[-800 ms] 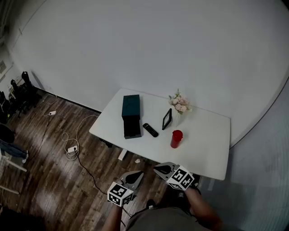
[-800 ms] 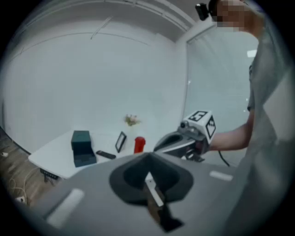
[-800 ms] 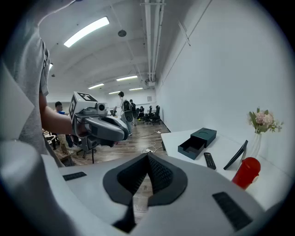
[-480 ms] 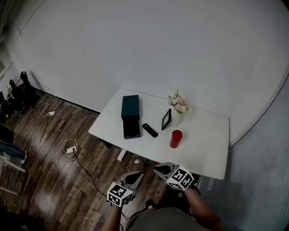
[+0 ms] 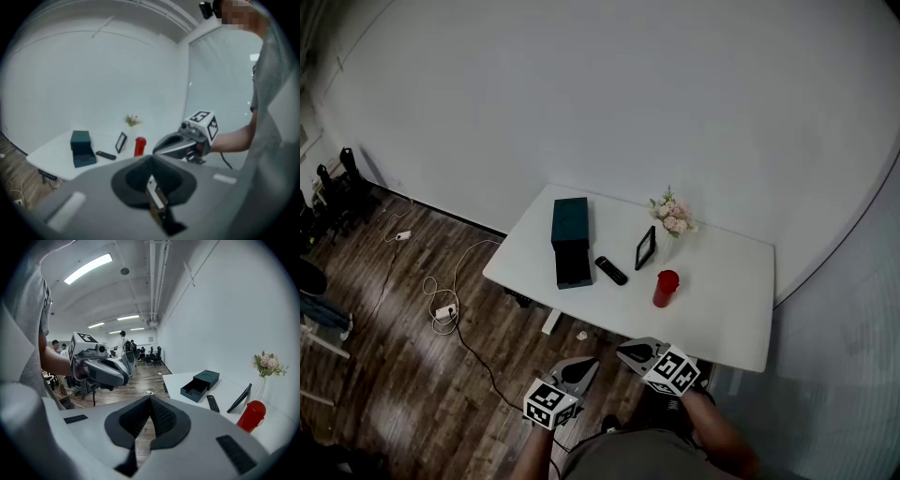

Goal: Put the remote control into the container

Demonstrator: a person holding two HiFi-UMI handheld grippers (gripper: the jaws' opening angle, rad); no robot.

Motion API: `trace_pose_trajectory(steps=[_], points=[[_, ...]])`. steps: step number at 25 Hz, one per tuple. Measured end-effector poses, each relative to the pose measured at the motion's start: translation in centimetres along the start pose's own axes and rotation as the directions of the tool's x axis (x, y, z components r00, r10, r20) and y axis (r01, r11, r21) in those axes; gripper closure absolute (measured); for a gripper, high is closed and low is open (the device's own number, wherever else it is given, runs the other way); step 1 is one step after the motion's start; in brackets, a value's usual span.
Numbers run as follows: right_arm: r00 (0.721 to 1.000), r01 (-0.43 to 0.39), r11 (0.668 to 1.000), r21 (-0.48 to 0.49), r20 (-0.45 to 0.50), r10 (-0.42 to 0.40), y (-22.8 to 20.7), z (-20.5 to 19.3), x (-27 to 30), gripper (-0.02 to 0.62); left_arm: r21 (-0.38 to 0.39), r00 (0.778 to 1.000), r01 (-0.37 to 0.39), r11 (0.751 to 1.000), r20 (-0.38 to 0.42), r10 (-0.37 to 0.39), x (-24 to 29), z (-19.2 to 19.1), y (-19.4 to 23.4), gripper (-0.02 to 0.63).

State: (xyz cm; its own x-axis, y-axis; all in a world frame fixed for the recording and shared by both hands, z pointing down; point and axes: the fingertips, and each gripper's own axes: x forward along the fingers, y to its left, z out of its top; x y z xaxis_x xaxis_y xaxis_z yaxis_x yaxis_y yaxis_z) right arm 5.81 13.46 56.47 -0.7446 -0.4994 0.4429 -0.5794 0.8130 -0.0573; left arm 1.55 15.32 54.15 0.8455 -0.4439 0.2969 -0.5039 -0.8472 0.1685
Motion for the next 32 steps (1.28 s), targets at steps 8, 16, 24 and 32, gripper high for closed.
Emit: trace_pose_trajectory(steps=[8,16,24,32], points=[[1.0,0.011,1.0,-0.012,-0.008,-0.011,0.0,0.3,0.6,0.58,-0.003,1.0,0.028,1.0,0.007,-0.028,-0.2,0.0,0.2,0.606],[0.999,0.026,1.0,-0.009,-0.018,-0.026,0.0,0.2,1.7,0.579,-0.014,0.999,0.047,0.999,0.002,-0.047,-0.3,-0.6,1.1,0.607],[0.999,0.043,0.999,-0.014,-0.032,-0.043,0.8,0.0,2.7,0.579,-0.011,0.998,0.06,0.998,-0.003,-0.06,-1.3,-1.1,1.6,0.607],[0.998,0.06,0.998,0.0,-0.031,-0.06,0.6,-0.1,3.3,0.58,-0.007,0.998,0.064,0.998,-0.006,-0.064,-1.6,-1.3,2.0,0.607]])
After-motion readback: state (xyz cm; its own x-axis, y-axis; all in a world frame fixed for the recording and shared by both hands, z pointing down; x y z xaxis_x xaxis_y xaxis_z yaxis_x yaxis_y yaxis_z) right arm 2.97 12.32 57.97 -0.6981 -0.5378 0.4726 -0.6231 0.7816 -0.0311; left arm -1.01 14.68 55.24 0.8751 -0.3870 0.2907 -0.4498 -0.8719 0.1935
